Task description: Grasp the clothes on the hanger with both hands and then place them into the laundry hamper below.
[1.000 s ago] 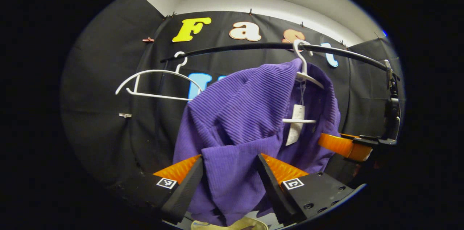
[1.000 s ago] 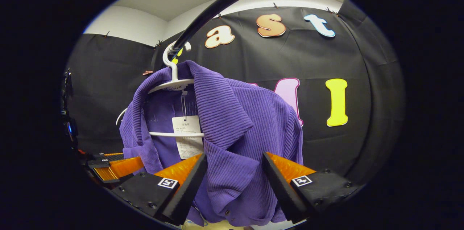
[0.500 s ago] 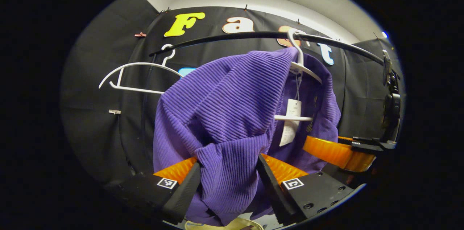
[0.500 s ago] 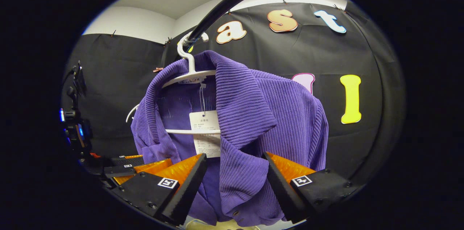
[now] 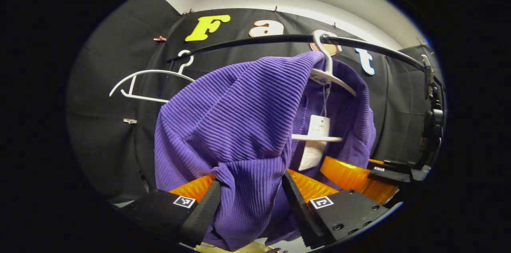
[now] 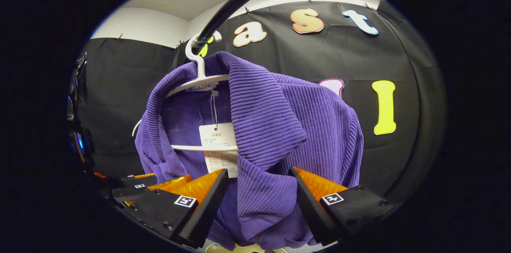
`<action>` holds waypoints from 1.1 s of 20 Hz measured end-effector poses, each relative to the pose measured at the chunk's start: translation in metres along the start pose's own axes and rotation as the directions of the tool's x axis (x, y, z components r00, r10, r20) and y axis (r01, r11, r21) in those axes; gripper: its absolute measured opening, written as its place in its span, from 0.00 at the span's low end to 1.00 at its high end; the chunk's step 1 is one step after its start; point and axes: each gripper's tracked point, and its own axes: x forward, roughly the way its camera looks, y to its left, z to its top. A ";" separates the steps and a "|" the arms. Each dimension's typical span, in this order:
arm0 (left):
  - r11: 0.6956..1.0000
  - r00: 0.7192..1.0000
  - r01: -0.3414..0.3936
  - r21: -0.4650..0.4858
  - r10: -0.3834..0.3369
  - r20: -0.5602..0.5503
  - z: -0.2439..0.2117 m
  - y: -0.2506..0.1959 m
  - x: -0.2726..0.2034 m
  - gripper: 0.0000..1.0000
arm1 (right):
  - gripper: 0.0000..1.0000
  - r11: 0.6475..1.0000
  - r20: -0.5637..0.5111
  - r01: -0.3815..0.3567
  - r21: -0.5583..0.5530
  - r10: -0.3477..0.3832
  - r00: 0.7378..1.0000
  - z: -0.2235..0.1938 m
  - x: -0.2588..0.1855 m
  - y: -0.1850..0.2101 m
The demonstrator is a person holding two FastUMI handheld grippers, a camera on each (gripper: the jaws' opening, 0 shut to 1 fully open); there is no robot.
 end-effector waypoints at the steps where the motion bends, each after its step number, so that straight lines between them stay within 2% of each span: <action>1: 0.999 0.999 -0.046 -0.012 0.047 0.020 0.006 0.008 0.006 0.89 | 0.98 1.000 0.004 0.017 -0.002 -0.017 1.000 0.001 0.002 -0.003; 3: 0.994 0.994 -0.105 -0.025 0.106 0.033 0.007 0.018 0.013 0.88 | 0.97 0.998 0.009 0.063 -0.009 -0.063 0.998 0.001 0.006 -0.014; 6: 0.992 0.991 -0.123 -0.012 0.124 0.043 0.007 0.021 0.021 0.86 | 0.94 0.994 0.011 0.104 -0.025 -0.104 0.995 0.002 0.013 -0.025; 8: 0.993 0.993 -0.118 -0.003 0.118 0.028 0.004 0.023 0.026 0.83 | 0.88 0.994 -0.008 0.106 -0.032 -0.106 0.994 -0.003 0.018 -0.026; 10: 0.996 0.996 -0.093 -0.016 0.093 0.006 0.004 0.023 0.028 0.72 | 0.65 0.993 -0.032 0.111 -0.044 -0.112 0.993 -0.006 0.019 -0.035; 11: 0.995 0.995 -0.097 -0.030 0.098 0.006 0.007 0.027 0.026 0.57 | 0.49 0.988 -0.036 0.146 -0.043 -0.147 0.988 -0.006 0.016 -0.043; 13: 0.994 0.994 -0.106 -0.029 0.106 0.013 0.012 0.031 0.022 0.28 | 0.17 0.989 -0.030 0.139 -0.045 -0.141 0.990 -0.008 0.018 -0.045; 14: 0.995 0.995 -0.097 -0.014 0.097 0.001 0.007 0.028 0.021 0.14 | 0.17 0.988 -0.015 0.144 -0.056 -0.145 0.989 -0.003 0.015 -0.045; 15: 0.996 0.996 -0.085 0.000 0.085 -0.006 0.007 0.027 0.019 0.10 | 0.17 0.988 -0.004 0.140 -0.061 -0.140 0.990 -0.002 0.013 -0.043; 18: 0.996 0.996 -0.083 0.014 0.083 -0.015 0.012 0.032 0.008 0.07 | 0.17 0.994 0.016 0.099 -0.054 -0.098 0.995 0.002 0.010 -0.041; 22: 0.992 0.992 -0.126 0.017 0.126 0.014 0.032 0.052 -0.011 0.06 | 0.17 0.996 0.062 0.093 0.009 -0.093 0.994 0.018 0.001 -0.061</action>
